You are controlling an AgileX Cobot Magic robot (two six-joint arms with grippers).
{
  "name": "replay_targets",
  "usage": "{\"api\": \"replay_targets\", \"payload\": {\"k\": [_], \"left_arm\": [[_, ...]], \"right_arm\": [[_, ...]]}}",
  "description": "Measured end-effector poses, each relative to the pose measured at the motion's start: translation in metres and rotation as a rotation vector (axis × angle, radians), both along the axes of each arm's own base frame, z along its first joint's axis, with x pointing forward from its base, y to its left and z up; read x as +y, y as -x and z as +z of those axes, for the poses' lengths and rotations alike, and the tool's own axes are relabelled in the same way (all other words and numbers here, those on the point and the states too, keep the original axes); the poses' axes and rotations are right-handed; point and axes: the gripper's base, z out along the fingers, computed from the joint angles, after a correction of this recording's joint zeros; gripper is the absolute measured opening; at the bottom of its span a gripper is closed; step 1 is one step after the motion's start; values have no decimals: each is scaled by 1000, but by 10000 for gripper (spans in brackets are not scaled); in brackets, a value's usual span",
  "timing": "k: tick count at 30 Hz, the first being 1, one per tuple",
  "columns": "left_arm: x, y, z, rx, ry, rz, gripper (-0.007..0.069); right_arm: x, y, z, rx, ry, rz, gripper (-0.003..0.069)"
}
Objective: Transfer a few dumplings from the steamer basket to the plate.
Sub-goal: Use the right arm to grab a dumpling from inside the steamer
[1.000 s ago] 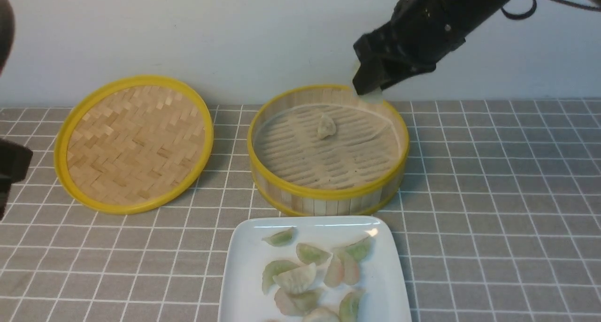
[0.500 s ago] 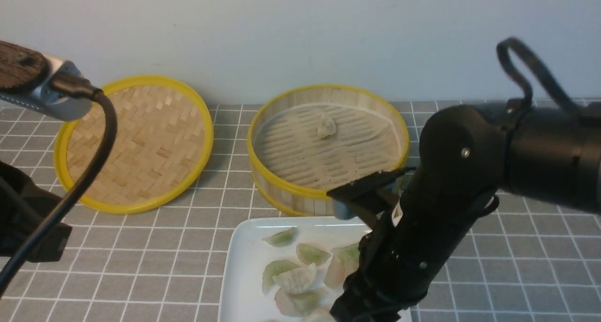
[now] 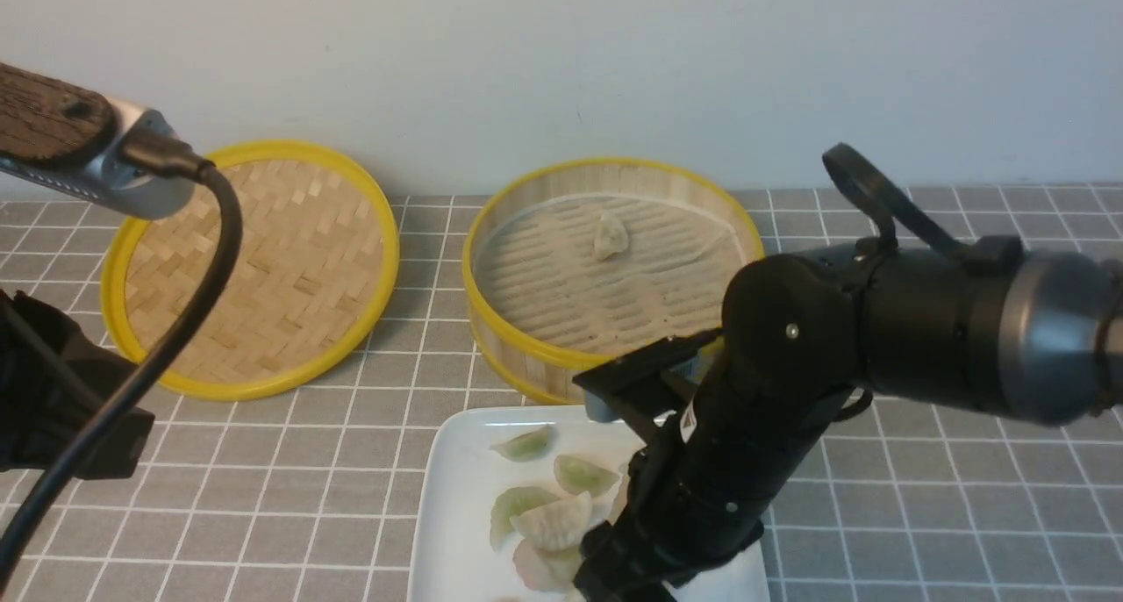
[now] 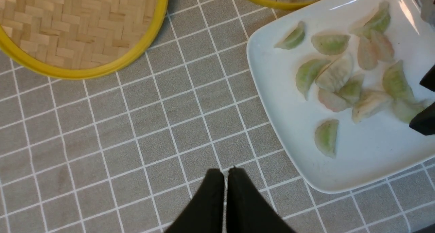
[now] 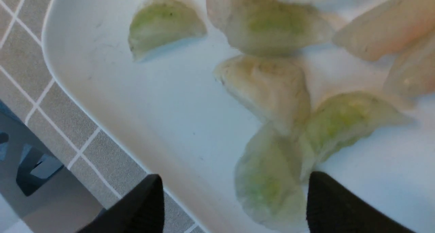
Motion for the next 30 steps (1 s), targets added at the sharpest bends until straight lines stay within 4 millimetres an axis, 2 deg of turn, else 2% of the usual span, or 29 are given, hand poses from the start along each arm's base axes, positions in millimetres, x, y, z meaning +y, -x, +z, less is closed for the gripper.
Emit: {"api": "replay_targets", "payload": {"k": [3, 4, 6, 7, 8, 10, 11, 14, 15, 16, 17, 20, 22, 25, 30], "left_arm": [[0, 0, 0, 0, -1, 0, -5], [0, 0, 0, 0, -1, 0, -5], [0, 0, 0, -1, -1, 1, -5], [0, 0, 0, -1, -1, 1, -5], [0, 0, 0, -1, -1, 1, -5], [0, 0, 0, 2, -3, 1, -5], [0, 0, 0, 5, -4, 1, -5], [1, 1, -1, 19, -12, 3, -5], [1, 1, -1, 19, -12, 3, -5], [1, 1, -1, 20, -12, 3, -5], [1, 1, -1, 20, -12, 3, -5], [1, 1, -1, 20, -11, 5, -5], [1, 1, -1, 21, -9, 8, -5], [1, 1, -1, 22, -5, 13, -5], [1, 1, -1, 23, -2, 18, -5]], "right_arm": [[3, -20, 25, -115, -4, -8, 528], [4, -21, 27, -123, -4, -10, 528], [-1, -54, 56, -226, -15, -84, 521], [-5, -68, 65, -256, -17, -116, 515], [-7, -78, 67, -268, -13, -138, 512], [-20, -118, 76, -321, -13, -199, 502], [-20, -122, 80, -333, -17, -202, 501], [-25, -169, 73, -371, -8, -224, 497], [-26, -173, 76, -384, -15, -227, 497], [-24, -191, 65, -387, -4, -217, 496], [-22, -200, 64, -405, -8, -210, 496], [-15, -226, 42, -420, -7, -193, 496], [-12, -234, 29, -415, -2, -188, 496], [-4, -251, 0, -419, 0, -177, 496], [0, -260, -31, -413, 13, -153, 496]]}}
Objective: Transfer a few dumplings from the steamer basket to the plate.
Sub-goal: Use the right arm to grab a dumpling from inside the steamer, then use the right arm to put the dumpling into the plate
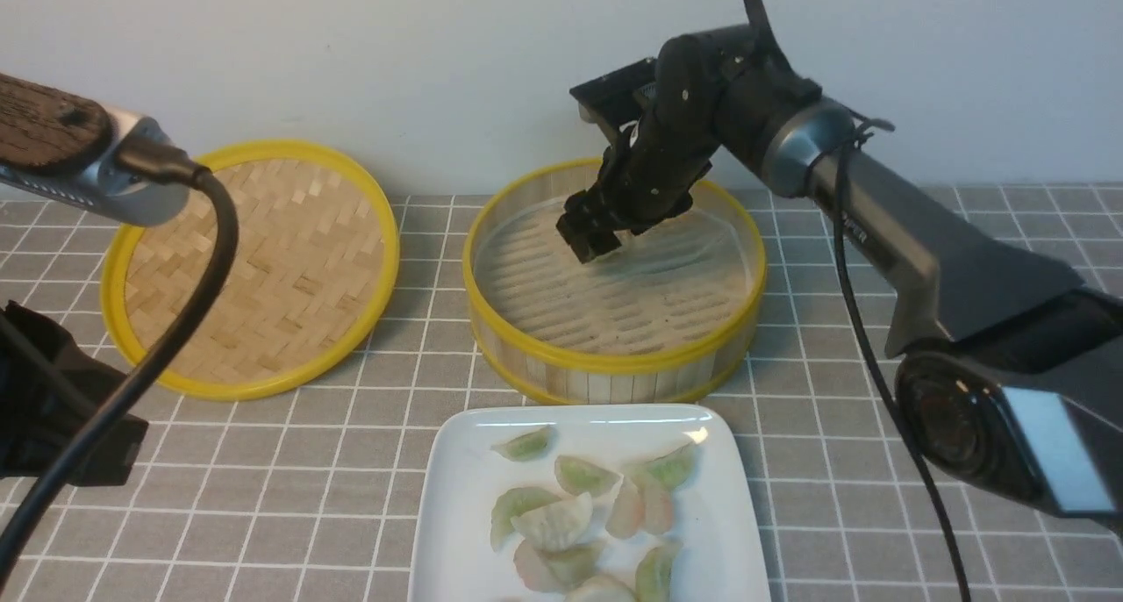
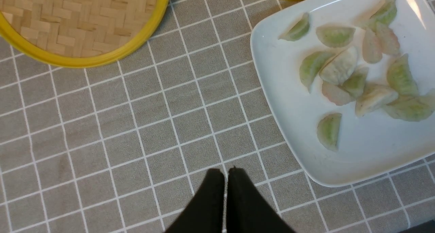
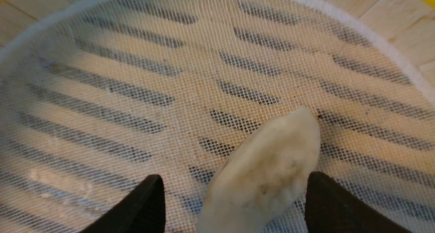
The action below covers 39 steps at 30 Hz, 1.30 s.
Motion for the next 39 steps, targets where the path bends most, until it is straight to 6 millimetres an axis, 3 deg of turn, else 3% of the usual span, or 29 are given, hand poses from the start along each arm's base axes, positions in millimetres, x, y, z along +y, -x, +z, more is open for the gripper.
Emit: {"api": "replay_targets", "payload": {"k": [11, 19, 22, 25, 30, 32, 39], "left_arm": [[0, 0, 0, 0, 0, 0, -4], [0, 0, 0, 2, 9, 13, -4], [0, 0, 0, 2, 10, 14, -4], [0, 0, 0, 3, 11, 15, -4], [0, 0, 0, 3, 11, 15, -4], [0, 0, 0, 3, 11, 15, -4], [0, 0, 0, 3, 11, 15, -4]], "right_arm": [[0, -6, -6, -49, 9, 7, 485], [-1, -5, -11, -24, 24, 10, 279], [-1, -4, -11, -14, 27, 8, 230], [-2, -1, -7, 9, 34, 5, 232], [-5, 5, 17, 6, 26, 2, 232], [-5, 9, 42, -24, -13, -7, 232], [-9, 30, 99, -42, -119, -29, 232]]}}
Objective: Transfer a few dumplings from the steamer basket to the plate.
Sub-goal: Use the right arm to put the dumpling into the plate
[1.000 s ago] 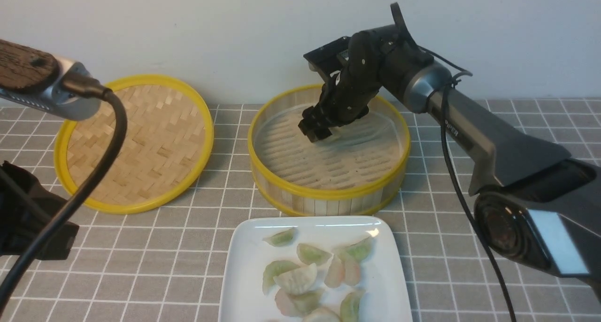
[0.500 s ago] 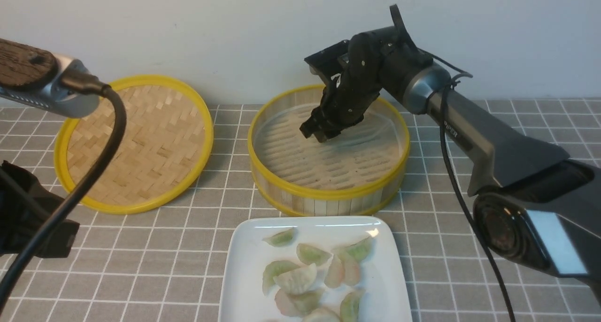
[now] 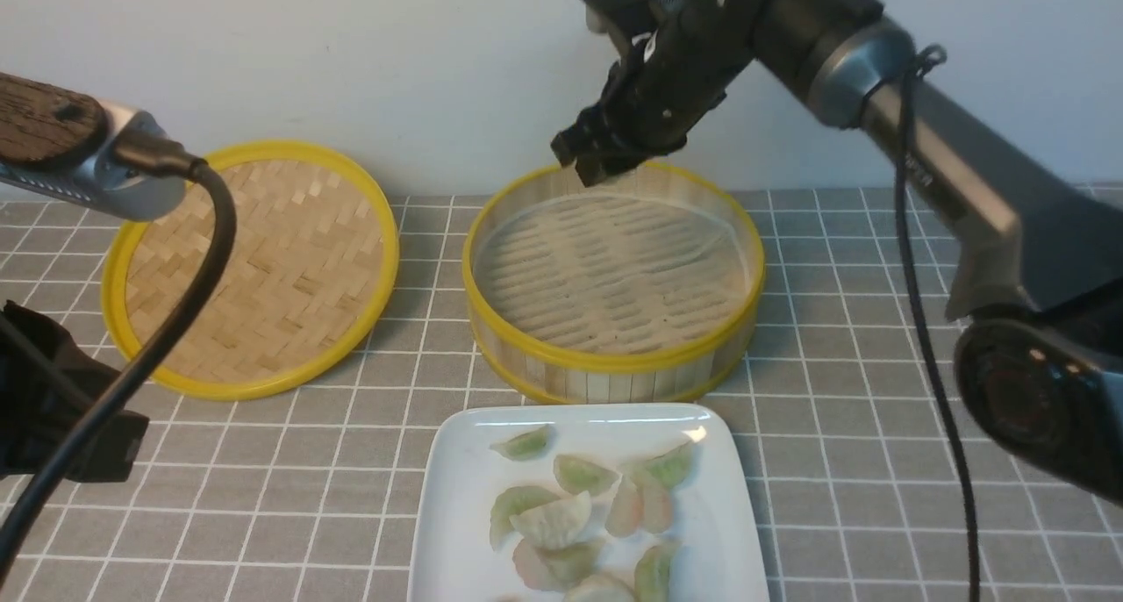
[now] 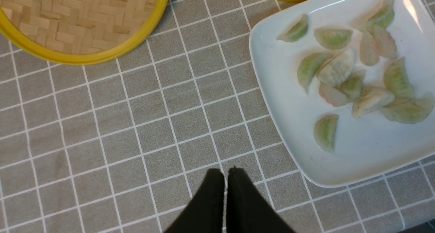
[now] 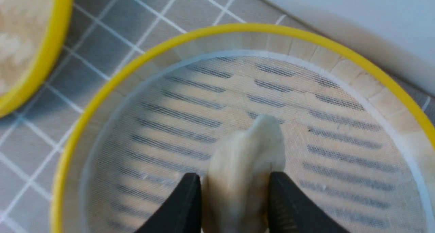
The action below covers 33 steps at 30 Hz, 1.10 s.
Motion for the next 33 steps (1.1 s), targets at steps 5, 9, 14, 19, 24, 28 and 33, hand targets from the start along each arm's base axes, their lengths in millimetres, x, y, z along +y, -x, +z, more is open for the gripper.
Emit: {"api": "replay_targets", "payload": {"k": [5, 9, 14, 19, 24, 28, 33], "left_arm": [[0, 0, 0, 0, 0, 0, -4], [0, 0, 0, 0, 0, 0, -4], [0, 0, 0, 0, 0, 0, -4], [0, 0, 0, 0, 0, 0, -4], [0, 0, 0, 0, 0, 0, -4], [0, 0, 0, 0, 0, 0, -4], [0, 0, 0, 0, 0, 0, -4]], "right_arm": [[-15, 39, 13, 116, 15, 14, 232], [-34, 98, 17, 249, 6, 73, 232], [-48, 164, -9, 425, -31, 163, 232], [-50, 203, -40, 484, -28, 169, 232], [-51, 204, -71, 458, 29, 137, 232], [-52, 200, -86, 460, 72, 136, 236], [-51, 199, -91, 472, 77, 133, 379]]}}
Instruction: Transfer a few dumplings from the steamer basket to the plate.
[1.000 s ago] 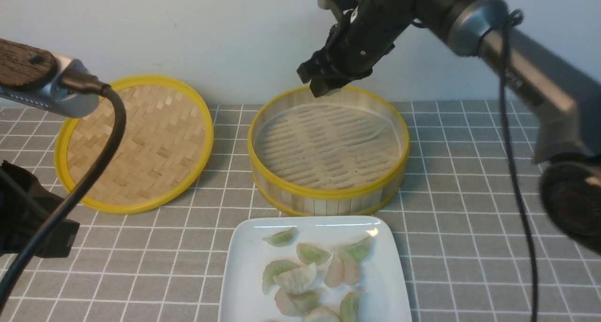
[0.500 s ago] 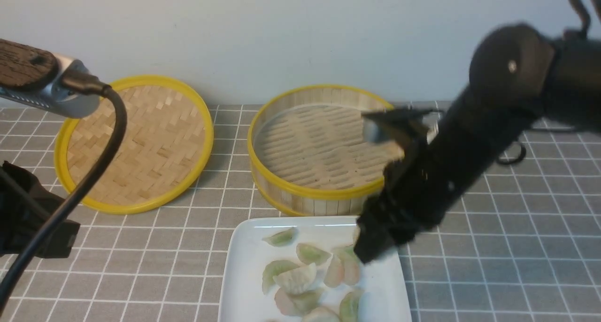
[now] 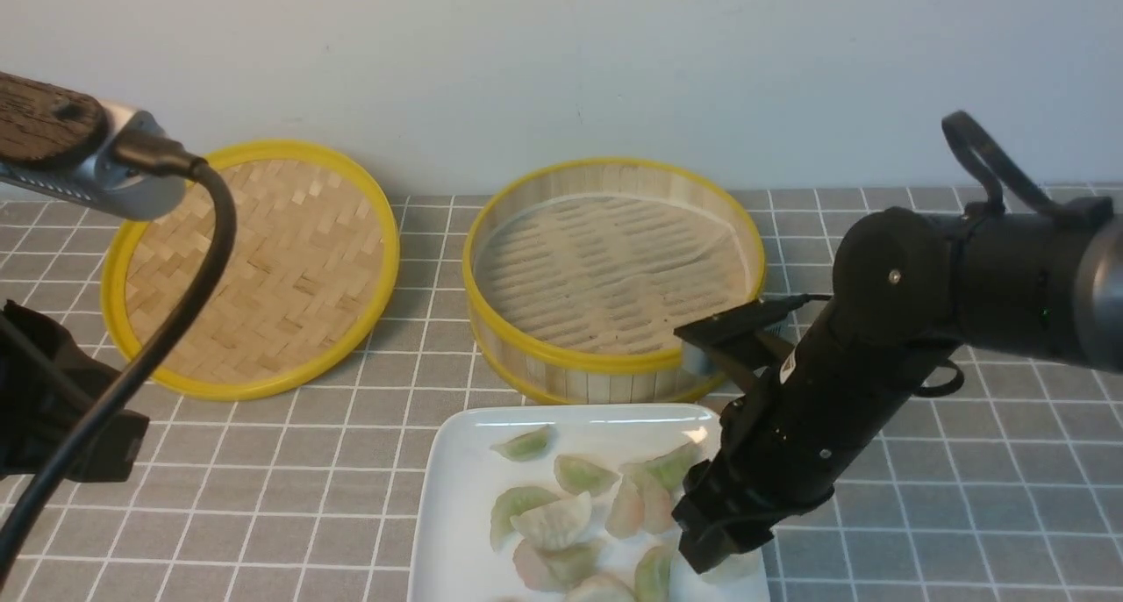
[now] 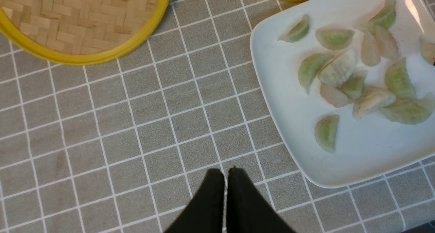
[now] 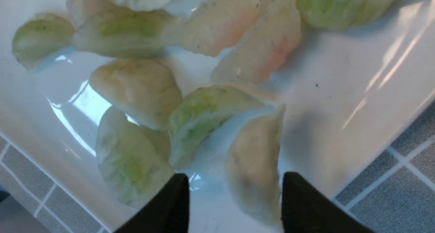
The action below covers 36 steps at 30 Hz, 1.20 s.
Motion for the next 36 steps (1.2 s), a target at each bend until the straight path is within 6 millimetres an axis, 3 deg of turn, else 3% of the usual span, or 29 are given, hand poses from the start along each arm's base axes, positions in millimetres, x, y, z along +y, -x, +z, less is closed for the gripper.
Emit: {"api": "replay_targets", "payload": {"k": [1, 2, 3, 6, 8, 9, 10, 11, 13, 16, 18, 19, 21, 22, 23, 25, 27, 28, 29, 36], "left_arm": [[0, 0, 0, 0, 0, 0, -4], [0, 0, 0, 0, 0, 0, -4], [0, 0, 0, 0, 0, 0, -4], [0, 0, 0, 0, 0, 0, -4], [0, 0, 0, 0, 0, 0, -4], [0, 0, 0, 0, 0, 0, -4], [0, 0, 0, 0, 0, 0, -4], [0, 0, 0, 0, 0, 0, -4], [0, 0, 0, -1, 1, 0, -4], [-1, -2, 2, -29, 15, -4, -4], [-2, -4, 3, -55, 28, -7, -4], [-3, -4, 4, -57, 29, -7, -4], [-5, -7, 6, -98, 54, -13, -4], [-5, -7, 7, -104, 57, -14, -4], [-6, -8, 8, -126, 77, -19, -4], [-9, -10, 11, -159, 110, -27, -4], [-12, -12, 14, -190, 142, -34, -4], [-12, -12, 14, -192, 146, -34, -4], [-14, -13, 16, -211, 170, -39, -4], [-16, -15, 19, -245, 200, -44, -4]], "right_arm": [[0, 0, 0, -1, -1, 0, 459], [0, 0, 0, -1, -1, 0, 467], [0, -1, 2, -4, -1, 3, 520], [0, 0, 15, -12, -5, 11, 533], [-3, 5, 35, -40, -24, 3, 479], [-2, 5, 35, -41, -24, 3, 471], [-5, 8, 49, -73, -37, 0, 421], [-11, 17, 76, -142, -67, -15, 322], [-21, 32, 112, -244, -110, -41, 181], [-42, 60, 160, -416, -175, -88, 35], [-61, 87, 195, -569, -244, -134, 4], [-63, 90, 198, -584, -250, -139, 1], [-96, 137, 234, -809, -351, -206, -10], [-96, 136, 233, -813, -347, -207, -10], [-118, 169, 245, -948, -412, -245, -12], [-140, 201, 246, -1080, -485, -294, -12], [-159, 229, 234, -1213, -560, -342, -12], [-162, 233, 236, -1234, -574, -347, -12], [-175, 251, 221, -1332, -627, -382, -13], [-195, 270, 163, -1480, -675, -475, -13]]}}
